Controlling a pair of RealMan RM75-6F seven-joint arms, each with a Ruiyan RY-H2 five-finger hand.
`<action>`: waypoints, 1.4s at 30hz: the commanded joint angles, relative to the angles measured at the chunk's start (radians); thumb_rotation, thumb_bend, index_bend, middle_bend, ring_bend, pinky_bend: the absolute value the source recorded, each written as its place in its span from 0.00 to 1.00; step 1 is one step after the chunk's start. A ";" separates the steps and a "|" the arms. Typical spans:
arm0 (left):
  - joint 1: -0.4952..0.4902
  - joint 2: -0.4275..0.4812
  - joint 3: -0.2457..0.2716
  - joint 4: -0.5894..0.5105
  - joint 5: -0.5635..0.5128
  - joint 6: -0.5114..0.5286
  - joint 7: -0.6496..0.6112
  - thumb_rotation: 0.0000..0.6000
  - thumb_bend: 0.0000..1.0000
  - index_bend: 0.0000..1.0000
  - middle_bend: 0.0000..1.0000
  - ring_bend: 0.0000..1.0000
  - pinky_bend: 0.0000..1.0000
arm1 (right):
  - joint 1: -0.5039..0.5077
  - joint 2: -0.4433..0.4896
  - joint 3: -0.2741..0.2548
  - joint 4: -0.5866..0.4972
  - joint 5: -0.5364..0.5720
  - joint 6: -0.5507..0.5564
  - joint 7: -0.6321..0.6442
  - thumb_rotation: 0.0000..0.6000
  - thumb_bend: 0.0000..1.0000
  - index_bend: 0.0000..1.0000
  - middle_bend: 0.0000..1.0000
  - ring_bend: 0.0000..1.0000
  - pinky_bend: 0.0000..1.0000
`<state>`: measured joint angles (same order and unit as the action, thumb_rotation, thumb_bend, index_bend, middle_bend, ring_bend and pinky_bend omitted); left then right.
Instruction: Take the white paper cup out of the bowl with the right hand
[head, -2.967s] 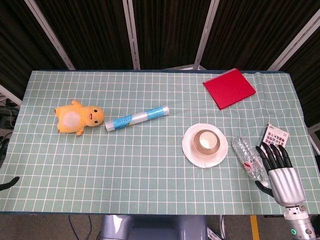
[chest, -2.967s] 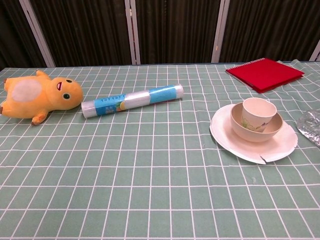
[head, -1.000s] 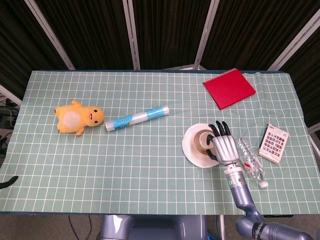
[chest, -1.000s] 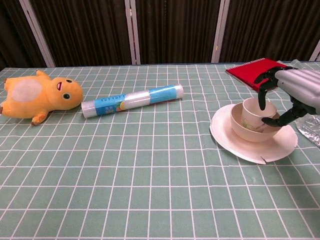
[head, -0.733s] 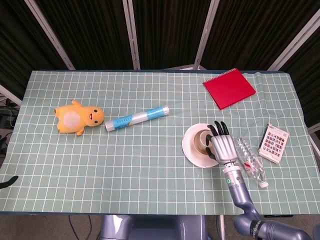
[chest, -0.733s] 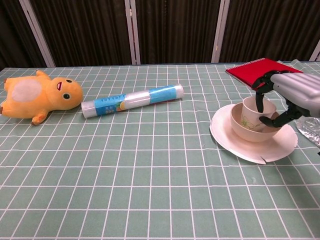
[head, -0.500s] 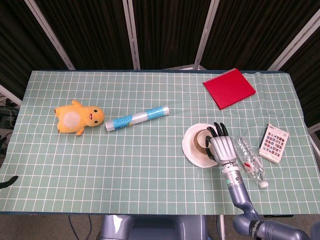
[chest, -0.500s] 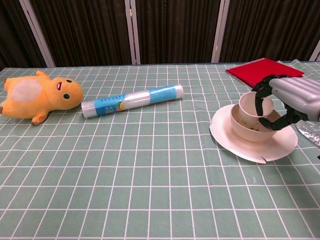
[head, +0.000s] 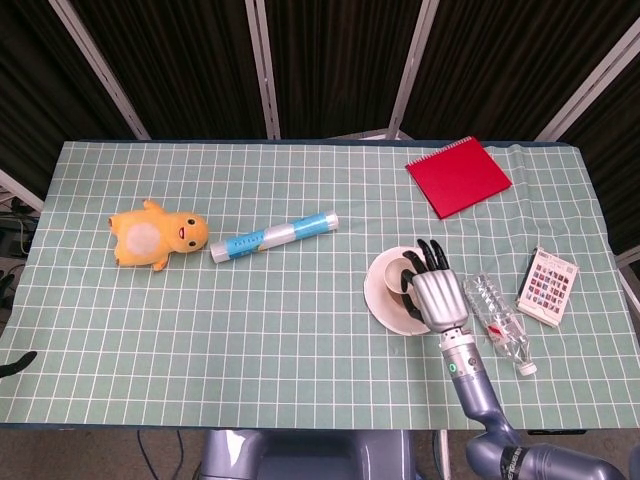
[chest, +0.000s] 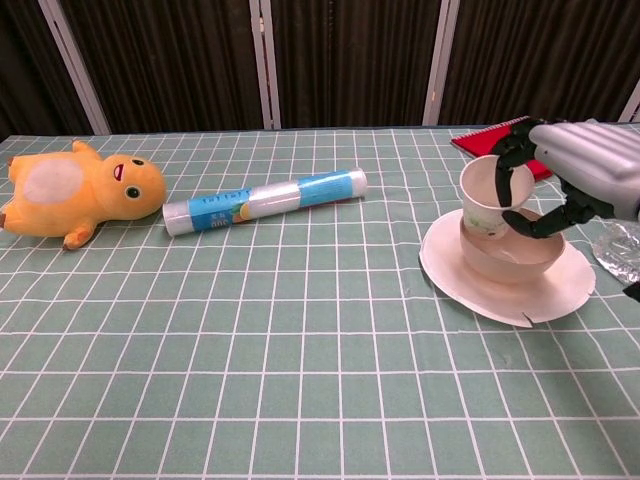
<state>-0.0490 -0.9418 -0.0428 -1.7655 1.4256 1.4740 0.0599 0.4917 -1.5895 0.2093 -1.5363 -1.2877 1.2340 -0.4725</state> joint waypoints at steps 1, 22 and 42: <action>0.000 0.000 0.000 -0.001 0.000 0.001 0.001 1.00 0.09 0.00 0.00 0.00 0.00 | 0.002 0.039 -0.004 -0.117 -0.054 0.043 -0.037 1.00 0.50 0.65 0.20 0.00 0.00; 0.004 0.005 -0.002 0.001 0.002 0.010 -0.014 1.00 0.09 0.00 0.00 0.00 0.00 | 0.014 -0.096 -0.131 -0.202 -0.054 -0.016 -0.152 1.00 0.48 0.65 0.20 0.00 0.00; 0.007 0.008 -0.003 0.003 0.003 0.014 -0.023 1.00 0.09 0.00 0.00 0.00 0.00 | 0.013 -0.094 -0.143 -0.216 0.007 -0.051 -0.200 1.00 0.23 0.27 0.00 0.00 0.00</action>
<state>-0.0423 -0.9339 -0.0458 -1.7623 1.4281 1.4876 0.0366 0.5037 -1.7004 0.0621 -1.7324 -1.2774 1.1773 -0.6636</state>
